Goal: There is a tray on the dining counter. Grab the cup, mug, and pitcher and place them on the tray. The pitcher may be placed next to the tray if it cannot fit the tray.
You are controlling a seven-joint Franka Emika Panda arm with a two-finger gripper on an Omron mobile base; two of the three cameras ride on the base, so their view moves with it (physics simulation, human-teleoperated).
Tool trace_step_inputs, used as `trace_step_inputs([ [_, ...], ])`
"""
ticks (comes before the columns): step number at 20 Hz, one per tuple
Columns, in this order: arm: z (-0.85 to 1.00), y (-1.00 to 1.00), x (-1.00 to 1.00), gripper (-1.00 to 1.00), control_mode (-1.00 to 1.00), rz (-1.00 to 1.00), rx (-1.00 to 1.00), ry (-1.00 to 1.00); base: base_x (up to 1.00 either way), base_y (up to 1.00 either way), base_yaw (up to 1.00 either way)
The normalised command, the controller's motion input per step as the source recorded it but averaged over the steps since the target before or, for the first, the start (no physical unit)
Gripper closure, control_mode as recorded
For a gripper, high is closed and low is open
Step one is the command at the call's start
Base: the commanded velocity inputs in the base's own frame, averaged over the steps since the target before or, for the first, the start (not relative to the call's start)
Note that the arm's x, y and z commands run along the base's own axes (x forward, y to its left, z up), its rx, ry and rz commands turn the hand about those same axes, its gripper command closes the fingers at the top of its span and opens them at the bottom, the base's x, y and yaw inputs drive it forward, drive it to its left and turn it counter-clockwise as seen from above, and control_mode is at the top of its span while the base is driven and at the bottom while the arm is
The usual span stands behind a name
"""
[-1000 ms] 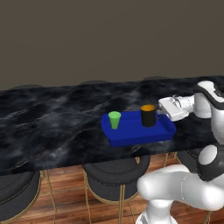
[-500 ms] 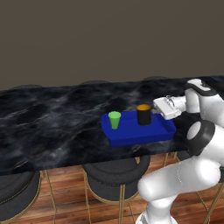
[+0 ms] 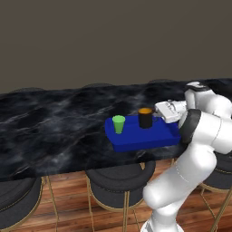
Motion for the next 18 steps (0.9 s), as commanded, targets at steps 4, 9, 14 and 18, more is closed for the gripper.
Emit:
trace_step_inputs([
  [4,-0.23,0.00,0.42,1.00,-1.00,0.01,0.02,0.00,0.00,0.00,0.00],
  [9,-0.29,0.00,0.44,1.00,-1.00,0.01,0.00,0.00,0.00,0.00,0.00],
  [14,-0.29,0.00,0.47,1.00,-1.00,0.01,0.01,0.00,0.00,0.00,0.00],
  [18,-0.29,0.00,0.43,1.00,-1.00,0.01,0.00,0.00,0.00,0.00,0.00],
])
